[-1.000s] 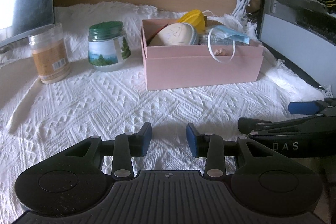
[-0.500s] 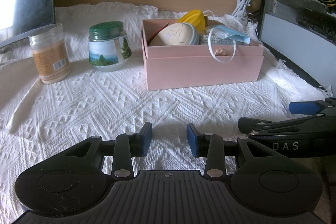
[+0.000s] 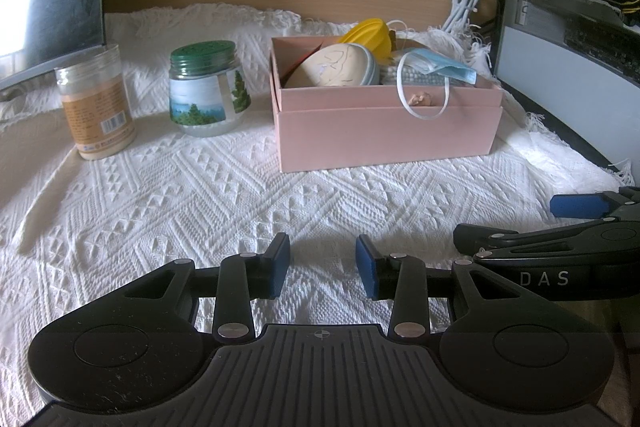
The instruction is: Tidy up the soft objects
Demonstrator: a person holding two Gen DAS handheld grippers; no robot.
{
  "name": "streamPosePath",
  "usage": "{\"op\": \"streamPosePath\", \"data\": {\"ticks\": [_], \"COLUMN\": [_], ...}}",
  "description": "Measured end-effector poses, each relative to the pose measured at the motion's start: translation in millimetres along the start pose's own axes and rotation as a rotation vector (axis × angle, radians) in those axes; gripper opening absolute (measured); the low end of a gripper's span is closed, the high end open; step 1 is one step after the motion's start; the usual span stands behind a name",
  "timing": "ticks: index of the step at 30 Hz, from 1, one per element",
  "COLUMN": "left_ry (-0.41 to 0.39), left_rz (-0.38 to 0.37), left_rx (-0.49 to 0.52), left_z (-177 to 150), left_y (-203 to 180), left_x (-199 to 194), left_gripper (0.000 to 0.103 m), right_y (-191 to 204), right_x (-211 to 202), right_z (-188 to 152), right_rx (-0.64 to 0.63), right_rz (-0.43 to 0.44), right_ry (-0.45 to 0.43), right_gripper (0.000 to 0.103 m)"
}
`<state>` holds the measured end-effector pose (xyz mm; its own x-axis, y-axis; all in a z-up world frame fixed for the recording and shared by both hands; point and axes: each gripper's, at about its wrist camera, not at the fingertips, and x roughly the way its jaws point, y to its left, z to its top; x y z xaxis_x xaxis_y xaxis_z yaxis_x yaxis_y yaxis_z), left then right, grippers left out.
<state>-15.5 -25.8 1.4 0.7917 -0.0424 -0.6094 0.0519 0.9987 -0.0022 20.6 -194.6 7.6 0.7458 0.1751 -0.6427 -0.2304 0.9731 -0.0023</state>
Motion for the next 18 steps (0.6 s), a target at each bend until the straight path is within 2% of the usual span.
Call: {"op": "streamPosePath", "data": {"ticks": [18], "left_ry": [-0.001], "left_rz": [-0.001], "left_rx": [-0.012], "left_z": [0.3], "left_y": [0.4], "left_x": [-0.4], "left_gripper": [0.041], "right_y": [-0.2], "right_x": [-0.1], "right_z": [0.0], "right_rx": [0.0], "right_rz": [0.0], "right_ry": [0.0], "right_gripper": [0.103]}}
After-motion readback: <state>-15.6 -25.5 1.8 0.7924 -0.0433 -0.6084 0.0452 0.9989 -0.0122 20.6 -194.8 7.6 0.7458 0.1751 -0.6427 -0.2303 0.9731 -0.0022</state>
